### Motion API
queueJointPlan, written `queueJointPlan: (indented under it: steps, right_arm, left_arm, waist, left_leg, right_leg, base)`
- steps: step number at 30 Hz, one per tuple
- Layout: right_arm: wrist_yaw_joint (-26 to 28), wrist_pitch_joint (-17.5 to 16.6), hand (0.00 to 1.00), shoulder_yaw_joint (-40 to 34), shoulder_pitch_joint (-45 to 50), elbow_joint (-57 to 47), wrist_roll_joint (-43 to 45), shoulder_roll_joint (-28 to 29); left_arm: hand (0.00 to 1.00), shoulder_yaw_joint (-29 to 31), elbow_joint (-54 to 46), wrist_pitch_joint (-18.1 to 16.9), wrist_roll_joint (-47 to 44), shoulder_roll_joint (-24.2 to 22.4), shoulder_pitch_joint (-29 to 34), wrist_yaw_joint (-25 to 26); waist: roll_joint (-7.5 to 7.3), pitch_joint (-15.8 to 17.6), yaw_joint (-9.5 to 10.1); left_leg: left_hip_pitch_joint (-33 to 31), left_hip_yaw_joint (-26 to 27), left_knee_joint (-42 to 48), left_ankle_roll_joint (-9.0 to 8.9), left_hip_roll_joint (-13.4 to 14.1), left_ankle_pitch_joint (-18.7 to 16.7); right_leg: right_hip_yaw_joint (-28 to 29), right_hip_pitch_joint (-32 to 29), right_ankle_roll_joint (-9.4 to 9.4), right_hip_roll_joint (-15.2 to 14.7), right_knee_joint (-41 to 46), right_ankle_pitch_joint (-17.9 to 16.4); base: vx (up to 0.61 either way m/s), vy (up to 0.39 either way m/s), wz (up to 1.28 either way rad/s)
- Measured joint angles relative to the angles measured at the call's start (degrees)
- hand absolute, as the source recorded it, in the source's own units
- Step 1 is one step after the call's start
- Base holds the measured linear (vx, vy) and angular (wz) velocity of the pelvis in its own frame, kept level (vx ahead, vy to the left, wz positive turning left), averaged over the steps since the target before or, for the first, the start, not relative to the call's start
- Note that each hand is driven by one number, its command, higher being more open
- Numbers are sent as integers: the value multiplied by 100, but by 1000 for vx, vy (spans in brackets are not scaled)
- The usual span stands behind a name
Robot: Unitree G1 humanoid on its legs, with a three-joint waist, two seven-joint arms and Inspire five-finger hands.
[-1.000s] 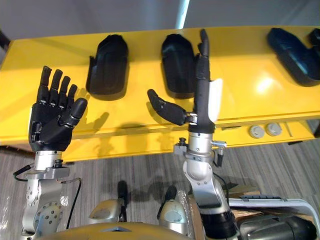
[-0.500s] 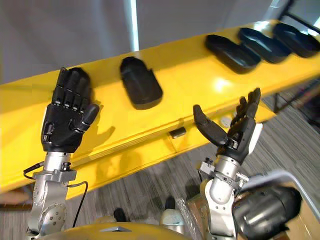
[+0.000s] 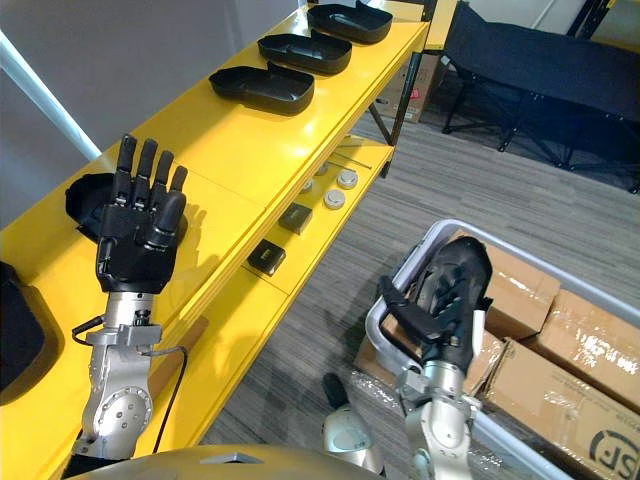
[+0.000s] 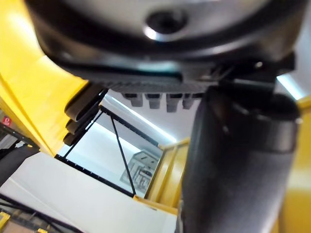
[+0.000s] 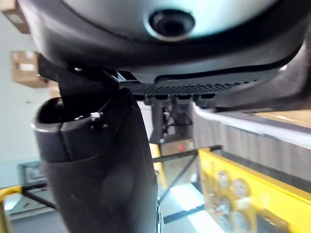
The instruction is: Walk over and take three plastic housings, then place them on the shelf
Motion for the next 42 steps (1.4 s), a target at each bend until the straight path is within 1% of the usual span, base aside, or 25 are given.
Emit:
queueJointPlan:
  steps: [3, 5, 6, 7, 8, 9, 10, 11, 13, 16, 18, 19, 20, 21, 22, 24, 26, 27, 28, 29, 30, 32, 35, 38, 42]
  right_arm:
    - [-5, -91, 100, 207, 338, 327, -219, 188]
    - [122, -348, 100, 255, 594, 316, -303, 290]
    - [202, -558, 100, 285, 695, 224, -383, 341]
    - [289, -653, 100, 298, 713, 44, -380, 349]
    - [322, -715, 100, 319, 656, 1, -374, 340]
    - [403, -870, 100, 311, 459, -44, -244, 275]
    - [428, -969, 100, 382, 154, -39, -122, 248]
    - [417, -996, 100, 428, -13, -21, -122, 231]
    - [63, -1171, 100, 857, -632, 364, -412, 55]
    - [-443, -1134, 100, 1388, -1059, 803, -960, 103]
    - [-705, -911, 100, 1746, -1192, 892, -1839, 176]
    - [-722, -886, 100, 1804, -1200, 891, -2026, 173]
    - [-701, -675, 100, 1923, -1215, 853, -2475, 148]
    - [-687, -638, 100, 1932, -1225, 851, -2509, 120]
    - [-583, -446, 100, 1918, -1255, 844, -2651, -21]
    - [-525, -202, 100, 1820, -1204, 833, -2656, -419]
    - [-493, -43, 100, 1520, -905, 726, -2611, -641]
    - [-492, -16, 100, 1287, -619, 485, -2601, -660]
    - [-464, -6, 100, 1132, -427, 275, -2434, -663]
    - [-416, 6, 100, 1099, -389, 222, -2269, -667]
    - [-225, 46, 100, 1075, -363, 173, -1876, -660]
    - [-35, 60, 100, 1089, -377, 138, -1516, -669]
    - [11, 322, 100, 1145, -615, 247, -1483, -630]
    - [-195, 389, 100, 1115, -1122, 831, -1507, -559]
    - [-674, 447, 100, 598, -2283, 1812, -1502, -561]
  left_arm:
    - [100, -22, -9, -98, -19, 22, -58, -110]
    - [100, -27, -50, -130, -17, 64, -86, -44]
    - [100, -41, -141, -147, -3, 92, -92, 54]
    - [100, -53, -204, -210, 79, 155, -88, 190]
    - [100, -47, -185, -212, 175, 172, -92, 253]
    - [100, -3, -188, -210, 356, 174, -34, 392]
    - [100, 163, -192, -211, 440, 147, 56, 416]
    - [100, 236, -188, -208, 427, 122, 112, 415]
    - [100, 355, -155, -169, 282, -99, 267, 373]
    - [100, 289, 50, -167, -268, -170, 356, -6]
    - [100, 94, 285, -112, -710, -157, 363, -334]
    - [100, 24, 310, -110, -741, -157, 362, -350]
    - [100, -167, 354, -107, -802, -114, 330, -354]
    - [100, -206, 371, -106, -810, -105, 315, -354]
    - [100, -376, 407, -102, -820, -169, 269, -289]
    - [100, -888, 612, -55, -821, -244, 136, -220]
    - [100, -1284, 735, 51, -714, -259, 31, -125]
    - [100, -1429, 734, 51, -610, -275, 28, -73]
    - [100, -1486, 734, 51, -481, -275, 32, -47]
    - [100, -1487, 734, 51, -439, -270, 40, -35]
    - [100, -1476, 733, 51, -439, -237, 56, 17]
    - [100, -1438, 717, 51, -440, -197, 36, 116]
    - [100, -1165, 719, 177, -456, -167, 154, 151]
    - [100, -1085, 719, 324, -442, -83, 217, 82]
    - [100, -1091, 712, 460, -229, 28, 117, -128]
  waist:
    - [-27, 54, 84]
    - [-105, 112, 76]
    - [-235, 198, 91]
    - [-394, 303, 93]
    - [-410, 335, 89]
    - [-314, 364, 174]
    - [-352, 358, 289]
    - [-357, 362, 315]
    - [-317, 374, 450]
    - [-288, 365, 654]
    - [-406, 313, 727]
    - [-429, 307, 720]
    - [-583, 245, 698]
    - [-580, 235, 700]
    - [-490, 218, 622]
    - [-287, 169, 404]
    - [-290, 171, 214]
    - [-342, 204, 156]
    - [-338, 205, 155]
    - [-339, 205, 156]
    - [-334, 197, 155]
    - [-330, 189, 215]
    - [-404, 244, 318]
    - [-474, 302, 506]
    - [-543, 495, 673]
  left_leg:
    - [122, 73, -69, -2, -198, 2]
    - [296, 245, -52, 34, -277, -19]
    - [441, 459, -16, 111, -346, -74]
    - [489, 779, 153, 186, -375, -160]
    - [457, 896, 205, 195, -380, -156]
    - [392, 1127, 127, 271, -320, -112]
    - [281, 1421, 99, 308, -270, -24]
    - [217, 1493, 99, 316, -245, 22]
    - [62, 1598, 141, 254, -11, 171]
    - [-113, 1628, 139, 27, 307, 349]
    - [-394, 1688, 312, -220, 630, 498]
    - [-457, 1695, 367, -272, 716, 528]
    - [-569, 1778, 443, -485, 935, 647]
    - [-575, 1798, 443, -530, 973, 672]
    - [-586, 1817, 427, -650, 1201, 753]
    - [-556, 1750, 354, -580, 1527, 973]
    - [-485, 1738, 410, -384, 1627, 1394]
    - [-505, 1738, 525, -488, 1605, 1269]
    - [-505, 1753, 495, -534, 1367, 1057]
    - [-508, 1779, 423, -487, 1214, 1017]
    - [-471, 1966, 291, -254, 1060, 889]
    - [-494, 1880, 181, -282, 928, 860]
    - [-536, 1896, 12, -317, 638, 871]
    - [-626, 1818, 78, -300, 468, 858]
    - [-1132, 1563, 365, -198, 407, 803]
  right_leg:
    - [136, -221, 122, -74, 491, -86]
    - [144, -233, 122, -82, 692, -86]
    - [42, -233, 123, -108, 815, -85]
    - [-220, -205, -85, -258, 716, -151]
    - [-543, -218, -254, -365, 708, -281]
    - [-1344, -522, -619, -520, 977, -554]
    - [-1850, -911, -700, -773, 1811, -621]
    - [-2025, -1033, -774, -901, 2290, -676]
    - [-2296, -1013, -804, -1459, 3664, -1069]
    - [-2372, -617, -795, -1968, 4002, -1161]
    - [-2444, -273, -608, -2218, 3715, -1053]
    - [-2526, -143, -353, -2218, 3458, -1037]
    - [-2960, 269, 495, -2094, 2395, -1109]
    - [-3012, 333, 622, -2046, 2283, -1208]
    - [-3138, 351, 680, -1786, 2085, -1527]
    - [-3176, 362, 475, -1407, 2068, -1731]
    - [-3149, 457, 321, -1293, 2077, -1816]
    - [-3072, 473, 233, -1314, 2074, -1865]
    - [-2968, 439, 204, -1317, 2073, -1881]
    - [-2929, 423, 204, -1316, 2079, -1881]
    - [-2916, 375, 204, -1315, 2136, -1881]
    - [-2916, 175, 207, -1360, 2245, -1879]
    - [-2911, 55, 375, -1608, 2180, -1714]
    - [-3061, 200, 462, -1753, 1799, -1330]
    - [-3442, 330, 413, -1766, 1110, -704]
  base:
    - [-58, 134, -16]
    - [-129, 95, -59]
    - [-252, 45, -91]
    - [-290, 31, -96]
    - [-367, 18, -108]
    - [-357, 45, -115]
    - [-328, 23, -110]
    - [-263, 3, -73]
    - [-170, -53, -37]
    - [-71, -187, -27]
    - [-19, -437, -29]
    - [-15, -676, -54]
    - [-14, -524, -54]
    - [-15, -516, -81]
    - [2, -380, -53]
    - [34, -429, -43]
    - [43, -273, -28]
    - [9, -117, -45]
    - [5, -69, -53]
    - [2, -20, -56]
    - [-6, -17, -33]
    - [-51, 20, -17]
    - [-89, 111, 1]
    - [-98, 134, 10]
    - [-151, 108, 27]
